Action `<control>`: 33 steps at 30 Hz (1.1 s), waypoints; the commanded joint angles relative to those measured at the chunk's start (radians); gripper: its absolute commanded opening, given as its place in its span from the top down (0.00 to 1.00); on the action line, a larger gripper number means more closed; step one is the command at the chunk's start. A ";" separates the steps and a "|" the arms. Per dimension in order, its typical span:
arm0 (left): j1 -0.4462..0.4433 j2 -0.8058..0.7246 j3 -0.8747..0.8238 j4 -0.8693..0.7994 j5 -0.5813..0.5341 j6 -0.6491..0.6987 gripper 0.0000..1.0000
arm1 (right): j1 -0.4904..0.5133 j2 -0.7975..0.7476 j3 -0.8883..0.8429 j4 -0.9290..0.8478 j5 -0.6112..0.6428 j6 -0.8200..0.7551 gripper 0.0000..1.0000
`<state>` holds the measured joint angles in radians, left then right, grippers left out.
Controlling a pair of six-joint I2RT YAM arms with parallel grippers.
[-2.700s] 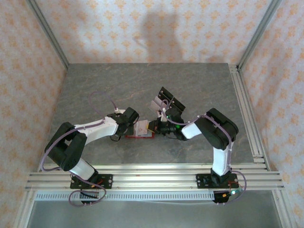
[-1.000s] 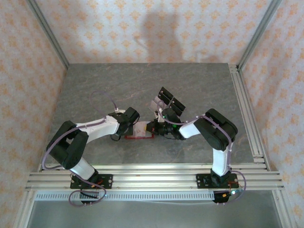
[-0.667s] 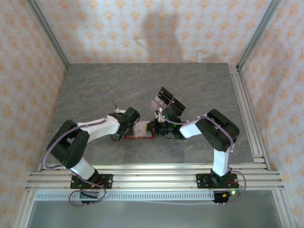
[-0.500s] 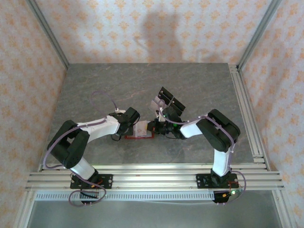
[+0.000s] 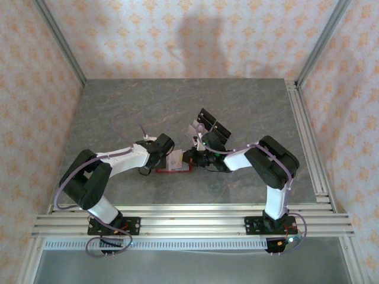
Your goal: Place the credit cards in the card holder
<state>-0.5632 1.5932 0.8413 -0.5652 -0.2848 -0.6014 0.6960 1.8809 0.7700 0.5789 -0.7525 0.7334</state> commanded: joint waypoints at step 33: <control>-0.001 0.022 -0.025 0.007 0.014 -0.014 0.05 | 0.013 -0.007 -0.009 -0.063 0.134 -0.008 1.00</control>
<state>-0.5632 1.5932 0.8406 -0.5549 -0.2737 -0.6041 0.7219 1.8935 0.7799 0.5526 -0.6758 0.7322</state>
